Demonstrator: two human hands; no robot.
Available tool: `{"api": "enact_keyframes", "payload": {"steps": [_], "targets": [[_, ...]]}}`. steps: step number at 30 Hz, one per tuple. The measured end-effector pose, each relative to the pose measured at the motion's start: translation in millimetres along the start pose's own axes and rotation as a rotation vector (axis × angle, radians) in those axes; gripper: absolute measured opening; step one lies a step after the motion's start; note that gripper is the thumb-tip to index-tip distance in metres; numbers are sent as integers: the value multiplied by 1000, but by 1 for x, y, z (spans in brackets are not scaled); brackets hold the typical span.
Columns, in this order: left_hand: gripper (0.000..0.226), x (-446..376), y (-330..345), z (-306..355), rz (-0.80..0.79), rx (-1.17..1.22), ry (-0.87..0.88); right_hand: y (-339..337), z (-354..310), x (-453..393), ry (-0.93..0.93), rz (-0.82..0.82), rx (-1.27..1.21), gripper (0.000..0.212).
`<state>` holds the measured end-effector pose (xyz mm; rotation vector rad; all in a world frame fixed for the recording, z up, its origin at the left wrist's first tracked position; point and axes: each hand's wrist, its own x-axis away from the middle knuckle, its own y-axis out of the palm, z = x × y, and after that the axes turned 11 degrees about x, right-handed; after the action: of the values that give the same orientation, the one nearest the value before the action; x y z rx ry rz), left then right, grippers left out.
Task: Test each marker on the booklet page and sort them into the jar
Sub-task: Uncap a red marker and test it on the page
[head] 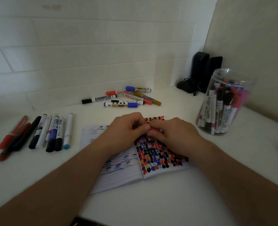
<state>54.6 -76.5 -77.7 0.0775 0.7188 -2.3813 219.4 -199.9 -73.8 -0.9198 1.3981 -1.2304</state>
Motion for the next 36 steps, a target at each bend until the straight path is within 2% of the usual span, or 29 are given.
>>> {"api": "enact_keyframes", "payload": {"steps": [2, 5, 6, 7, 9, 10, 12, 13, 15, 17, 20, 23, 25, 27, 29, 32, 36], "targets": [[12, 1, 2, 1, 17, -9, 10, -7, -2, 0, 37, -73, -4, 44], [10, 3, 4, 3, 57, 34, 14, -22, -1, 4, 197, -189, -95, 66], [8, 3, 4, 4, 52, 40, 11, -26, 3, 7, 247, -205, -153, 65], [6, 3, 4, 4, 32, 43, 7, -30, 7, 9, 282, -195, -242, 54], [10, 4, 3, 4, -42, 25, 2, -40, 19, 16, 332, -66, -625, 19], [15, 5, 3, 4, -83, -3, 13, -47, 26, 18, 363, -12, -916, 12], [25, 5, 5, 6, -166, -113, 66, -64, 39, 23, 336, 0, -1481, 35], [29, 5, 6, 6, -212, -188, 102, -69, 47, 24, 268, -17, -1656, 45], [30, 3, 8, 6, -281, -328, 157, -73, 53, 29, 81, -90, -1790, 48], [26, 1, 10, 5, -308, -403, 191, -67, 54, 35, 9, -181, -1679, 38], [28, 1, 13, 4, -325, -477, 232, -45, 49, 49, 38, -214, -1384, 22], [38, 2, 13, 3, -315, -500, 260, -27, 43, 60, 100, -176, -1400, 10], [42, 3, 13, 2, -304, -487, 252, -20, 42, 65, 122, -116, -1400, 9], [31, 4, 13, 3, -291, -478, 260, -17, 42, 67, 145, -60, -1373, 9], [23, 5, 14, 4, -289, -474, 302, -17, 41, 70, 171, -16, -1337, 18], [30, 7, 17, 4, -284, -478, 373, -18, 39, 75, 194, 15, -1240, 31], [31, 8, 18, 3, -296, -445, 361, -18, 40, 77, 210, 33, -1067, 32]]}}
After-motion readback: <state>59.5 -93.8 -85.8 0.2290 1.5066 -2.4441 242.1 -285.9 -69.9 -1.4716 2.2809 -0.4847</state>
